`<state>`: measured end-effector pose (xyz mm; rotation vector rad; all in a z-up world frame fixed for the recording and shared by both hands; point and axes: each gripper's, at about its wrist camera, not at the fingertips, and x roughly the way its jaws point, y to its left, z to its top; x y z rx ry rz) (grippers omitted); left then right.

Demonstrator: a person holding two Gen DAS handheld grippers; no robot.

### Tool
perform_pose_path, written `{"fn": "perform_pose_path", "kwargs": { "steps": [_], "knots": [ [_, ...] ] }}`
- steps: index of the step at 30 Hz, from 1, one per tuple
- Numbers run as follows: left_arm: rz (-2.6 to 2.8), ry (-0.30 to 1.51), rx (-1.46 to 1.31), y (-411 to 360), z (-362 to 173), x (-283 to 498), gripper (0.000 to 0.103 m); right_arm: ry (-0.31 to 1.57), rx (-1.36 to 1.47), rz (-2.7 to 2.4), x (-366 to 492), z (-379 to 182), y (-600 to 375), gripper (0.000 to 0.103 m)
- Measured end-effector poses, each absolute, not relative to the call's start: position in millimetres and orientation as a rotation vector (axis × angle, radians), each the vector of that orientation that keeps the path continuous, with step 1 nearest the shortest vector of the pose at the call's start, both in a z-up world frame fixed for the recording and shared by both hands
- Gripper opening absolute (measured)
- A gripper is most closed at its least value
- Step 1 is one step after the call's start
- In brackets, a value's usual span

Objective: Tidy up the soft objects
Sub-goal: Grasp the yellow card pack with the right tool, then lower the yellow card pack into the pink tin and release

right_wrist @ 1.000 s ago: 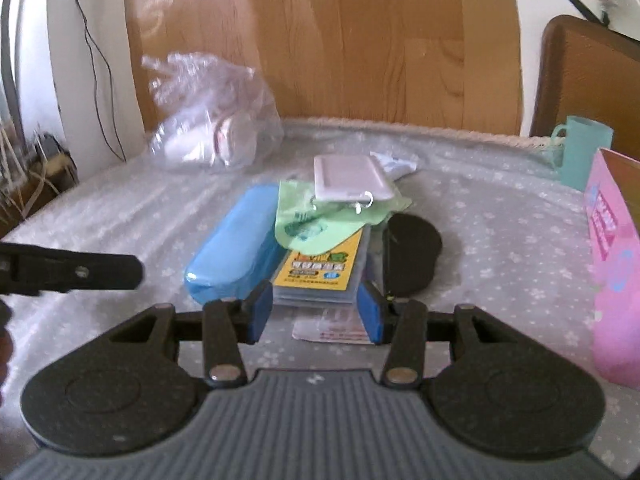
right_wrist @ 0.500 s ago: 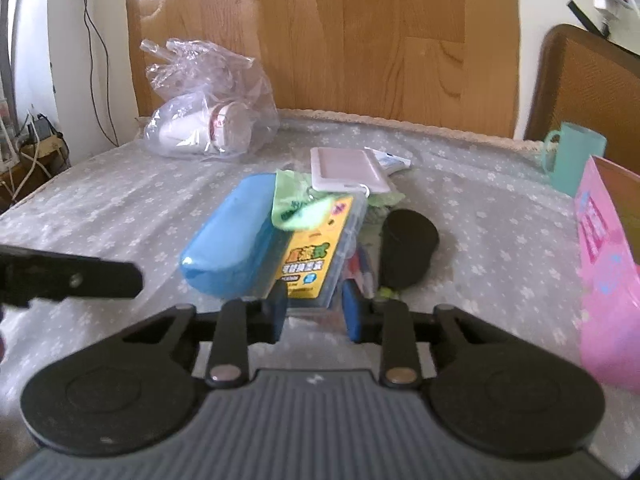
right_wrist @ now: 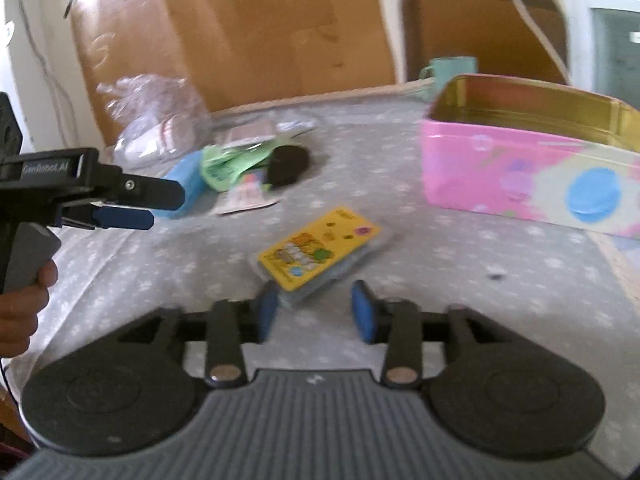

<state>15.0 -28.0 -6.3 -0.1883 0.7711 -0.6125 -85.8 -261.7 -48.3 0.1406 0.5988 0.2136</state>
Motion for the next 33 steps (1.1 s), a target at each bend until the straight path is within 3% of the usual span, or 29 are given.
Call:
{"fn": "perform_pose_path", "kwargs": {
  "steps": [5,13,18,20,22,28,33],
  "knots": [
    [-0.67,0.785,-0.146,-57.7,-2.5,15.2,0.102,0.554,0.168,0.166,-102.2,-48.7,-273.3,0.06],
    [-0.775,0.84,-0.079,-103.6,-19.5,24.3,0.095,0.537,0.088,0.197,-100.4,-58.7,-266.0,0.061],
    [-0.838,0.831,-0.073,-114.4,-31.5,28.2,0.093,0.523,0.01,0.197,-93.6,-60.9,-252.9,0.069],
    [-0.855,0.823,-0.081,-115.7,-32.8,25.6,0.087,0.534,-0.016,0.184,-86.7,-64.6,-249.1,0.068],
    [-0.905,0.842,-0.1,-118.4,-33.0,22.7,0.082,0.527,-0.019,0.187,-82.5,-65.1,-247.9,0.057],
    [-0.886,0.851,-0.119,-121.3,-23.6,15.9,0.081,0.512,-0.011,0.169,-77.5,-62.3,-248.2,0.056],
    [-0.932,0.791,-0.159,-130.0,7.9,14.4,0.081,0.368,-0.061,0.128,-95.5,-44.1,-250.5,0.056]
  ]
}}
